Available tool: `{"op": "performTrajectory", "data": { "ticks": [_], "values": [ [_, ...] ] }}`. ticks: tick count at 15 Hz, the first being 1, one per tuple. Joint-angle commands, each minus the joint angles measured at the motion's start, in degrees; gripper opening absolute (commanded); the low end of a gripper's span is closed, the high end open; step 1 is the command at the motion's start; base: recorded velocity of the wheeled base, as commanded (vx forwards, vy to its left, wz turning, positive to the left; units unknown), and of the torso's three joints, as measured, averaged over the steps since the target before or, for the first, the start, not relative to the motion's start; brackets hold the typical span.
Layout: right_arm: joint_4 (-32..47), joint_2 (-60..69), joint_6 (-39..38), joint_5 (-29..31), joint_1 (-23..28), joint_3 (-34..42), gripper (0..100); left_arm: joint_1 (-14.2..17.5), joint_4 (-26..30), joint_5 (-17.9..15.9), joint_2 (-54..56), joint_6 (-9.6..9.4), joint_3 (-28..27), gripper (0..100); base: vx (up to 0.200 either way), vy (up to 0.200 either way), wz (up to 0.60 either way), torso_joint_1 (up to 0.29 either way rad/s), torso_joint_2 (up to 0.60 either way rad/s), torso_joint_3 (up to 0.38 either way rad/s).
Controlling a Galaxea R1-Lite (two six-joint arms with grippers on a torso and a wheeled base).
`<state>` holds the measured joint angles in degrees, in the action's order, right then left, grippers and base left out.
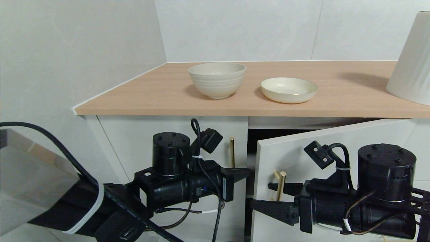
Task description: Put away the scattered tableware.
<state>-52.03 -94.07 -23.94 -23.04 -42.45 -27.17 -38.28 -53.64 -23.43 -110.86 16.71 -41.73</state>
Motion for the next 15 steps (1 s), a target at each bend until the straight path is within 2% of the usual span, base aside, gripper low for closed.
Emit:
{"op": "performTrajectory", "data": {
  "ticks": [1, 5, 8, 11, 15],
  "values": [
    [-0.18, 0.03, 0.04, -0.08, -0.09, 0.1, 100, -0.57, -2.35, 0.32, -5.42, 0.86, -1.95, 0, 0.0, 0.0, 0.0, 0.0, 0.0, 0.0],
    [-0.18, 0.38, 0.04, 0.1, 0.0, 0.19, 100, -0.57, -2.79, -0.04, -8.23, 0.86, -4.5, 0, 0.0, 0.0, 0.0, 0.0, 0.0, 0.0],
    [-0.27, 0.65, 0.21, 0.36, 0.17, 0.45, 100, -0.74, -5.34, -0.21, -9.2, 0.86, -5.56, 0, 0.0, 0.0, 0.0, 0.0, 0.0, 0.0],
    [-0.18, 2.76, 0.21, 0.45, 2.9, 1.68, 100, -2.68, -6.92, -0.65, -10.08, 0.78, -7.58, 0, 0.0, 0.0, 0.0, 0.0, 0.0, 0.0],
    [0.26, 4.6, 0.39, 0.54, 5.8, 3.35, 100, -3.73, -6.92, -0.74, -9.9, 0.78, -7.4, 0, 0.0, 0.0, 0.0, 0.0, 0.0, 0.0]
  ]
}}
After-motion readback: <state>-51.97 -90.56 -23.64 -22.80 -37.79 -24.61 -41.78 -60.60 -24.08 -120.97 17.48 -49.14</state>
